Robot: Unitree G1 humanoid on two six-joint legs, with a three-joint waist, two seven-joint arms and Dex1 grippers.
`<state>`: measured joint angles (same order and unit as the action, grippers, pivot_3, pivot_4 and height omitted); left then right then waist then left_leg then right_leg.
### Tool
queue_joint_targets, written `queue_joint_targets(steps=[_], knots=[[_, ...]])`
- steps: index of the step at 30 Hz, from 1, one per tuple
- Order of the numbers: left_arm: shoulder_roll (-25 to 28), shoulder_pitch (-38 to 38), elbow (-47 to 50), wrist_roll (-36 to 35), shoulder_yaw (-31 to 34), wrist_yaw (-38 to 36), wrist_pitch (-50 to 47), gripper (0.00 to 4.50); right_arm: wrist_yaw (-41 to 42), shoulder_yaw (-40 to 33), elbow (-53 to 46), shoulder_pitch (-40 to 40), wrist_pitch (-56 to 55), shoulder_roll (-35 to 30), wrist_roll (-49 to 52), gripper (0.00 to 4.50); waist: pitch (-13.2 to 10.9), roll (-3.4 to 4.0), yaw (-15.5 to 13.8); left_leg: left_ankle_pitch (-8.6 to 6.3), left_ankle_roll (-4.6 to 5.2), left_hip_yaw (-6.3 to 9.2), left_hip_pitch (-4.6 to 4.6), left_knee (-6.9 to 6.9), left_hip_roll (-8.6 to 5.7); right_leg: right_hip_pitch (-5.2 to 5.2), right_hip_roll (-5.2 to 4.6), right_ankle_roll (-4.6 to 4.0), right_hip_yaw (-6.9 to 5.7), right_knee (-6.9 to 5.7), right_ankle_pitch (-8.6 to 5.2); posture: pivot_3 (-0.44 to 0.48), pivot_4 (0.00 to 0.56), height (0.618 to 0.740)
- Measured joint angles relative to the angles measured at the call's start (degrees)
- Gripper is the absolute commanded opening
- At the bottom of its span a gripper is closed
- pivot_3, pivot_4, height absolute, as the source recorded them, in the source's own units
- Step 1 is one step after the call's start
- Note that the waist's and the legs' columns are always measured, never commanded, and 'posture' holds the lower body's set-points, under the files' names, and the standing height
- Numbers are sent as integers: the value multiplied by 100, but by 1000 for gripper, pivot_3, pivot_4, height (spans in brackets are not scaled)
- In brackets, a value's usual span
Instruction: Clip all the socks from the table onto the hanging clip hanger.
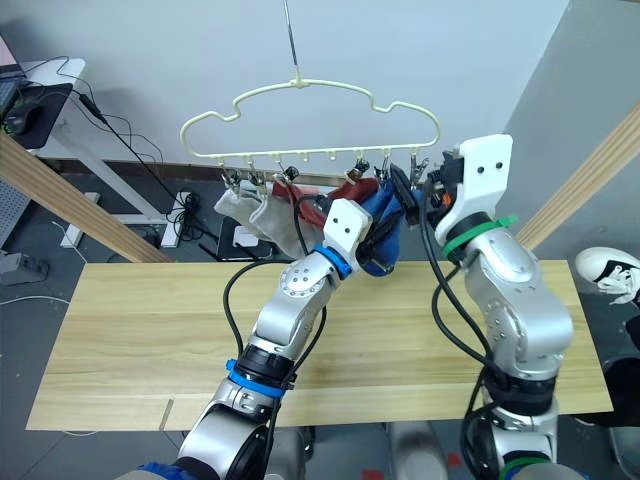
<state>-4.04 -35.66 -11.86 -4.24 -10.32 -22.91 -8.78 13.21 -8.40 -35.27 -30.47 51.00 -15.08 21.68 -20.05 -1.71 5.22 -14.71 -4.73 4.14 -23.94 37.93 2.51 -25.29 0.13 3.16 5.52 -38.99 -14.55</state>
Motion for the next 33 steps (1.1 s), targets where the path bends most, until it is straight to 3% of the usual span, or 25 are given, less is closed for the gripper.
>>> queue_joint_targets(steps=[7,12,19,25,28,33], knots=[[138,9,28,-178,-18,-319,-200,3128,687,-185,-218,309,322,-920,656,4500,0,0,8,1,2,0,2,2,-1,2,2,2,1,0,1,-163,308,740],[774,411,723,-350,-137,-1026,-428,4459,1102,-43,-196,445,212,-1435,720,4500,0,1,34,2,2,-1,2,-1,1,0,3,2,2,0,1,-150,299,740],[2395,1213,2165,-972,205,-2085,-1032,4459,1827,233,131,468,-450,-2124,628,4500,2,1,35,3,2,0,4,4,5,1,2,3,1,-2,1,-111,273,740],[4058,1936,3177,-1847,1615,-2578,-1971,4459,2657,269,684,535,-1139,-2871,485,4500,17,3,-23,3,2,1,2,3,6,1,1,3,-3,3,0,-67,233,740],[4826,2498,3200,-1975,2433,-2660,-2324,4459,3151,216,991,717,-1597,-3313,384,4500,42,-1,-42,2,2,1,1,-1,6,-1,-1,3,-6,6,0,-51,213,740],[5372,3014,2985,-1860,2999,-2618,-2426,4459,3578,101,1520,815,-2287,-3499,198,4500,155,-5,-59,2,2,0,2,1,3,0,-4,2,-6,6,1,-20,179,740]])
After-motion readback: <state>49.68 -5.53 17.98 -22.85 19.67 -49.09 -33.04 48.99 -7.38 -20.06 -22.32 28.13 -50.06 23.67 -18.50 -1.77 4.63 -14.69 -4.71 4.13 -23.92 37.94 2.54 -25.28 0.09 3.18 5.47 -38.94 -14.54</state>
